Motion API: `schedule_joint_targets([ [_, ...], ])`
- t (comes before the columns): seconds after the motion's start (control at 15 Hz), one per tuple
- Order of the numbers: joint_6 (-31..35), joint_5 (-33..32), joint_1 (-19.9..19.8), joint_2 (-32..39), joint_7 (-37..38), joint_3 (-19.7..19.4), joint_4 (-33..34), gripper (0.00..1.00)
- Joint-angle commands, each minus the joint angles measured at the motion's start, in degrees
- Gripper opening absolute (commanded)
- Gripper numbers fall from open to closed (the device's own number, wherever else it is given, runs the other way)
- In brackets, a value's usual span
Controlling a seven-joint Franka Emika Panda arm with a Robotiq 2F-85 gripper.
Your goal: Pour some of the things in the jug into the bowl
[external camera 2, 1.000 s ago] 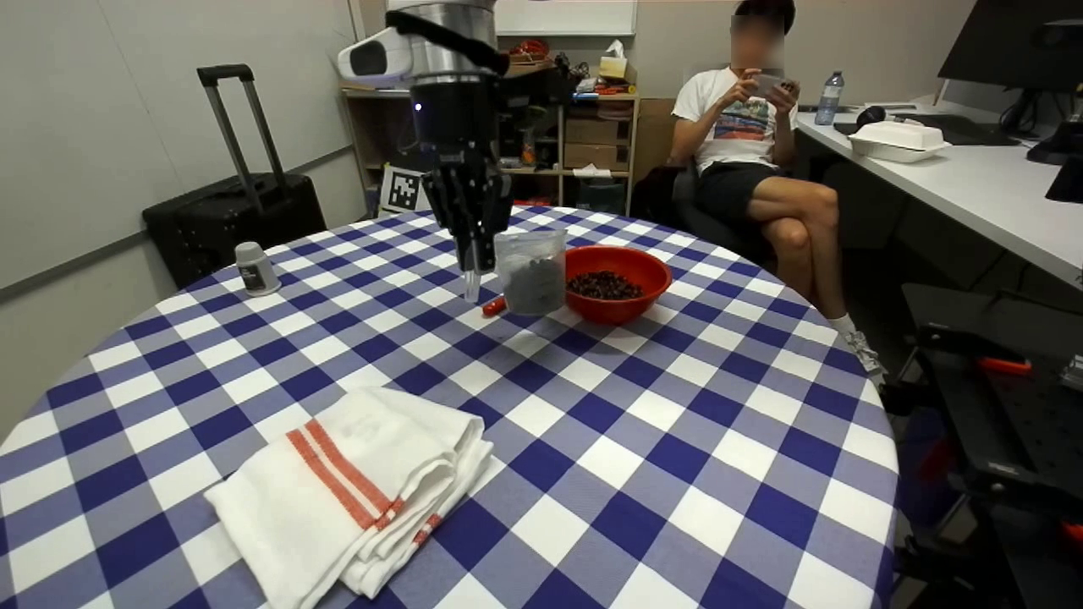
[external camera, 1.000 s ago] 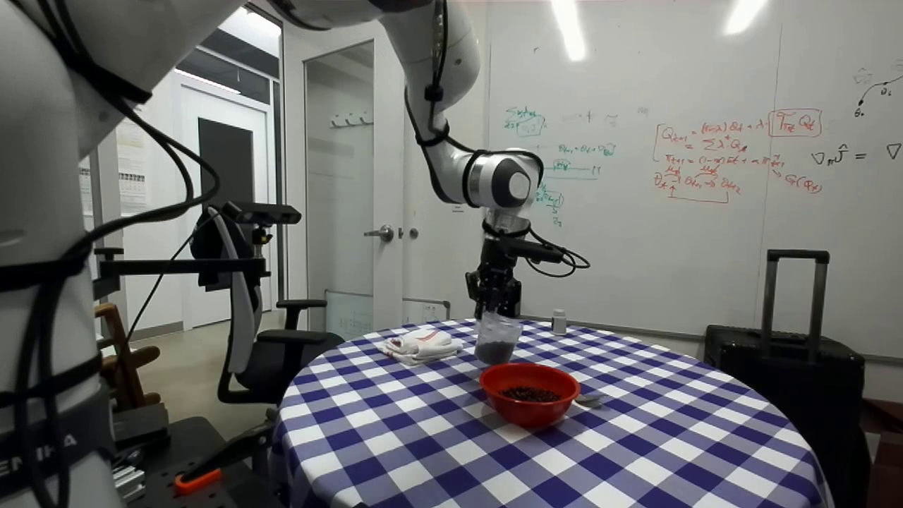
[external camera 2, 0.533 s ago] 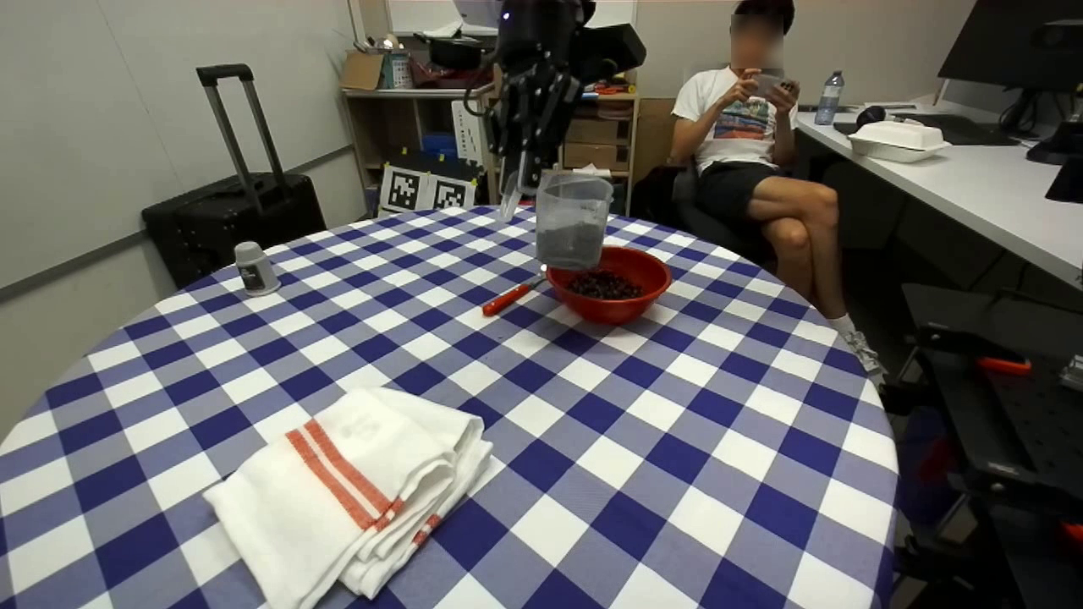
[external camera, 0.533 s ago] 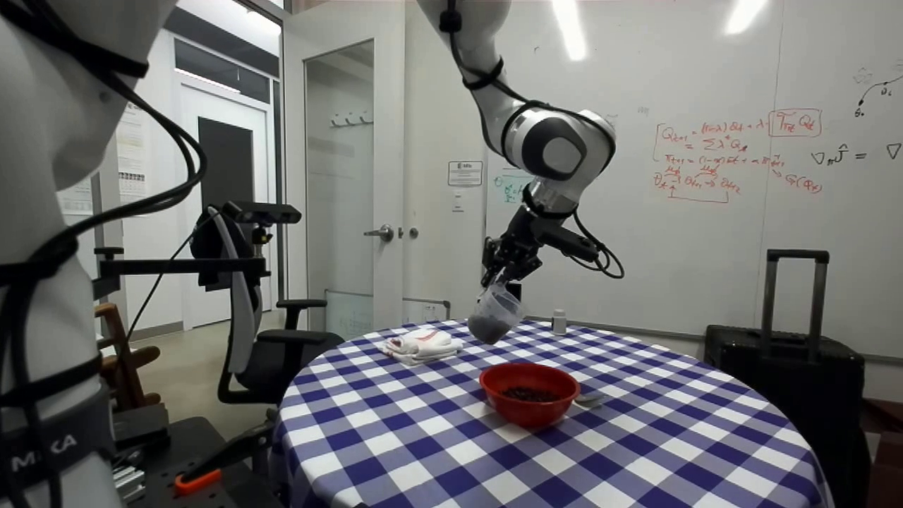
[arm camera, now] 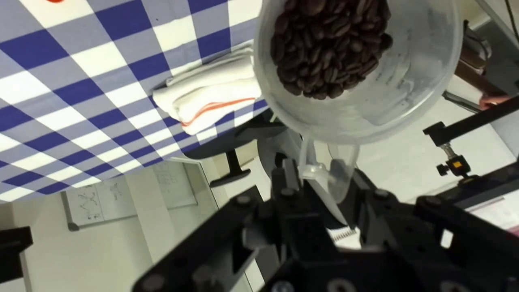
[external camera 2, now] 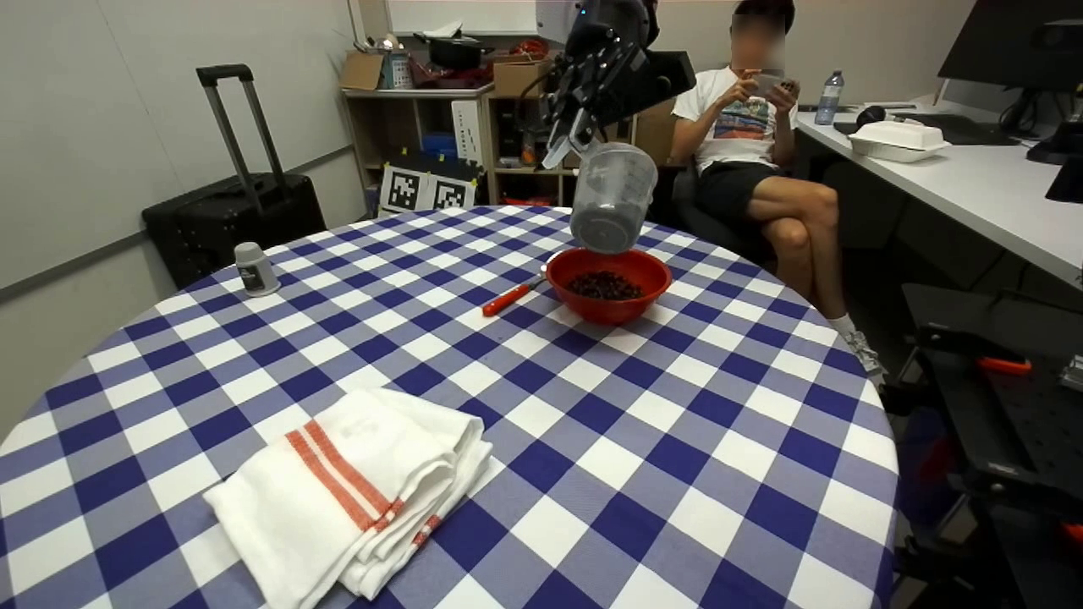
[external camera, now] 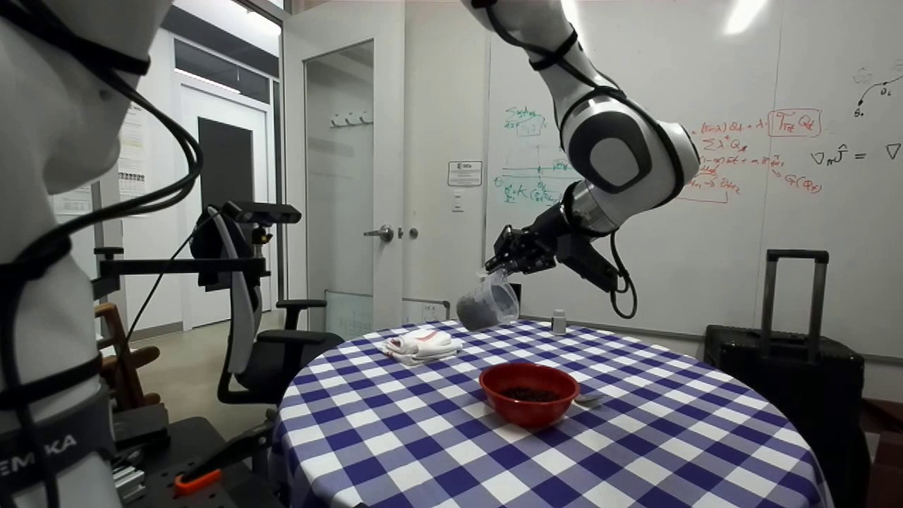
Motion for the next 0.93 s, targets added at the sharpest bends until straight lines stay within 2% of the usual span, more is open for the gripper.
schedule_joint_targets([
  [0.0, -8.8, 6.8, 0.1, 3.9, -6.3, -3.1, 2.5, 0.07],
  [0.27, -13.5, 13.0, 0.3, 8.9, -8.5, -5.8, 5.2, 0.07],
  [0.87, -21.1, 26.9, -1.1, 18.6, -9.6, -8.2, 14.0, 0.07],
])
